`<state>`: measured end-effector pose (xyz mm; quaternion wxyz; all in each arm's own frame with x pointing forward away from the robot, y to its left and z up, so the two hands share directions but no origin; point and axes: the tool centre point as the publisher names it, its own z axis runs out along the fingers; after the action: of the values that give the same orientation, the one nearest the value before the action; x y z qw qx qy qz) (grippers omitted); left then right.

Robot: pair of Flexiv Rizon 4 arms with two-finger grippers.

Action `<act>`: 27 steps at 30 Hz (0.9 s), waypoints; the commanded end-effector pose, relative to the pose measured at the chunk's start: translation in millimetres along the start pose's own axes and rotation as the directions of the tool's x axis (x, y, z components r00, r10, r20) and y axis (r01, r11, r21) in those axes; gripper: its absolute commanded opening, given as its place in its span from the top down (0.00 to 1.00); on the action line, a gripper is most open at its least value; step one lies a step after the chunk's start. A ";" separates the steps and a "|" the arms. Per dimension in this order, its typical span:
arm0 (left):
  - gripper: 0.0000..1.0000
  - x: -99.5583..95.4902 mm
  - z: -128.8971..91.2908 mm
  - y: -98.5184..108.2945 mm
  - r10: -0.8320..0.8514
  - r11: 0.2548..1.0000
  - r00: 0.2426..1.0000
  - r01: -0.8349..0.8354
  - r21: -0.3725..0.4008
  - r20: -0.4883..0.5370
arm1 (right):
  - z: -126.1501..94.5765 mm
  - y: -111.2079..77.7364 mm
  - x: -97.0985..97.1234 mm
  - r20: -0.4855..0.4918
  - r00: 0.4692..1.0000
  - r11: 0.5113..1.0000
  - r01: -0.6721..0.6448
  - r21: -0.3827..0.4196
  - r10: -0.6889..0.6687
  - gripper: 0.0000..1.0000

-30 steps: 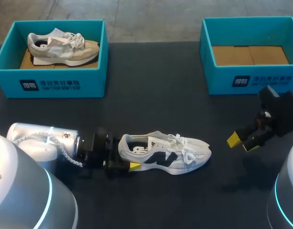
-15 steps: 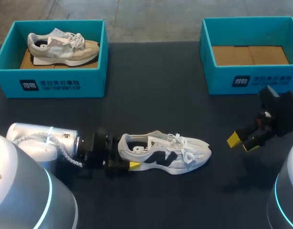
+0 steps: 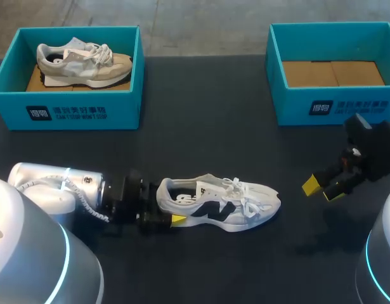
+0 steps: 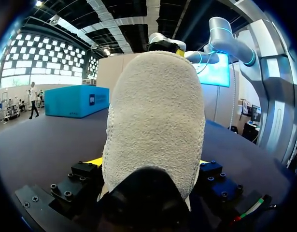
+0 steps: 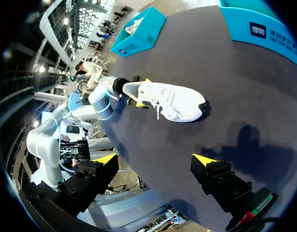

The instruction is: Take the shoe out of the shoebox, open the shoe tongue, remove and reinsert the insole, then place the shoe into the shoebox

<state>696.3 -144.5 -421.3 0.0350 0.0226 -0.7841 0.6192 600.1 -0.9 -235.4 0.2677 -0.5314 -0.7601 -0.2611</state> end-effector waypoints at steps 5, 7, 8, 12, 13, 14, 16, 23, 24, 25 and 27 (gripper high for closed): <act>1.00 -0.4 -2.1 0.0 0.000 1.000 1.000 0.000 -0.002 -0.004 | 0.2 -0.8 0.4 0.002 1.000 1.000 -0.001 0.000 0.001 0.00; 1.00 -0.4 -2.1 0.0 0.000 1.000 1.000 0.000 -0.002 -0.004 | 0.2 -0.8 0.4 0.002 1.000 1.000 -0.001 0.000 0.001 0.00; 1.00 -0.4 -2.1 0.0 0.000 1.000 1.000 0.000 -0.002 -0.004 | 0.2 -0.8 0.4 0.002 1.000 1.000 -0.001 0.000 0.001 0.00; 1.00 -0.4 -2.1 0.0 0.000 1.000 1.000 0.000 -0.002 -0.004 | 0.2 -0.8 0.4 0.002 1.000 1.000 -0.001 0.000 0.001 0.00; 1.00 -0.4 -2.1 0.0 0.000 1.000 1.000 0.000 -0.002 -0.004 | -0.8 3.2 2.1 0.013 1.000 1.000 0.007 0.019 -0.008 0.00; 1.00 -0.4 -2.1 0.0 0.000 1.000 1.000 0.000 -0.002 -0.004 | -0.8 7.0 4.5 0.036 0.999 1.000 0.007 0.029 -0.009 0.00; 1.00 -0.4 -2.1 0.0 0.000 1.000 1.000 0.000 -0.002 -0.004 | 1.1 13.7 9.6 0.055 0.998 0.999 0.003 0.034 -0.005 0.00; 1.00 -0.4 -2.1 0.0 0.000 1.000 1.000 0.000 -0.002 -0.004 | 19.4 39.4 31.4 0.120 0.993 0.997 0.007 0.077 -0.016 0.00; 1.00 -0.4 -2.1 0.0 0.000 1.000 1.000 0.000 -0.002 -0.004 | 21.4 42.5 35.2 0.126 0.992 0.997 0.010 0.077 -0.020 0.00; 1.00 -0.4 -2.1 0.0 0.000 1.000 1.000 0.000 -0.002 -0.004 | 23.3 45.2 38.4 0.138 0.990 0.996 0.015 0.083 -0.026 0.00; 1.00 -0.4 -2.1 0.0 0.000 1.000 1.000 0.000 -0.002 -0.004 | 27.1 49.9 43.5 0.162 0.986 0.996 0.012 0.087 -0.027 0.00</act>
<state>696.3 -144.0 -421.2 0.0355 0.0224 -0.7841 0.6192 616.6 43.7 -220.3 0.2255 -0.5319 -0.7864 -0.2188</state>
